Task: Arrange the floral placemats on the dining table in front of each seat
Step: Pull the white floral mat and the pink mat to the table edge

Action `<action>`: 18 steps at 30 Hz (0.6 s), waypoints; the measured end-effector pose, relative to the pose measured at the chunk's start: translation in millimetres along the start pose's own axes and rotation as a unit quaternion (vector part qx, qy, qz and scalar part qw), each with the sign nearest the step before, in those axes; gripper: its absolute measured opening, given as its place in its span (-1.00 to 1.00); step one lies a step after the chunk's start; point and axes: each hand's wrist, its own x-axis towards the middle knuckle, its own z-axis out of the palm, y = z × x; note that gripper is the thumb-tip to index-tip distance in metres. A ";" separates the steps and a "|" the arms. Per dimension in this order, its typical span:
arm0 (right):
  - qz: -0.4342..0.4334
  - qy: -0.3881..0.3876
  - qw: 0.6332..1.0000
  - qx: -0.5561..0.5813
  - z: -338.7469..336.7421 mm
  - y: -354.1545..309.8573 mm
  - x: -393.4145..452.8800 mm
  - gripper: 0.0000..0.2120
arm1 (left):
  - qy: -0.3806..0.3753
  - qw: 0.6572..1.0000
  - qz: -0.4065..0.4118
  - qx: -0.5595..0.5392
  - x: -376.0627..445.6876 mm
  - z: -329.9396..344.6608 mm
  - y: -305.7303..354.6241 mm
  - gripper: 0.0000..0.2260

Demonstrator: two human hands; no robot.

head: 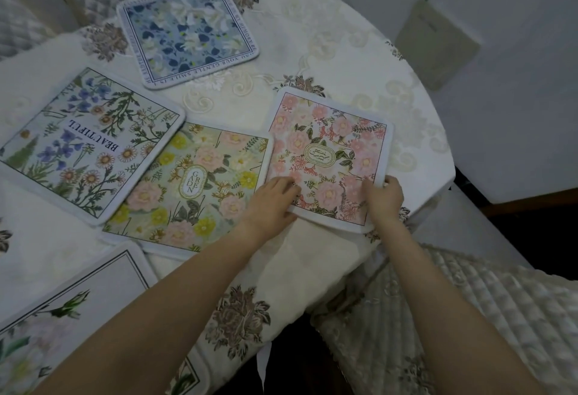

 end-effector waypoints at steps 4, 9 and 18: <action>-0.019 -0.124 0.987 0.101 -14.2 2.2 -2.3 -0.74 | 0.001 1.000 -0.007 -0.007 0.2 0.0 0.9 -0.52; -0.073 -0.131 0.981 0.122 -19.6 -5.2 -6.5 -0.59 | -0.002 0.999 -0.018 -0.032 2.2 -1.6 2.6 -0.52; -0.085 -0.105 0.972 0.194 -64.2 -27.5 10.0 -0.62 | 0.076 0.950 -0.099 -0.287 14.0 -35.7 11.2 -0.61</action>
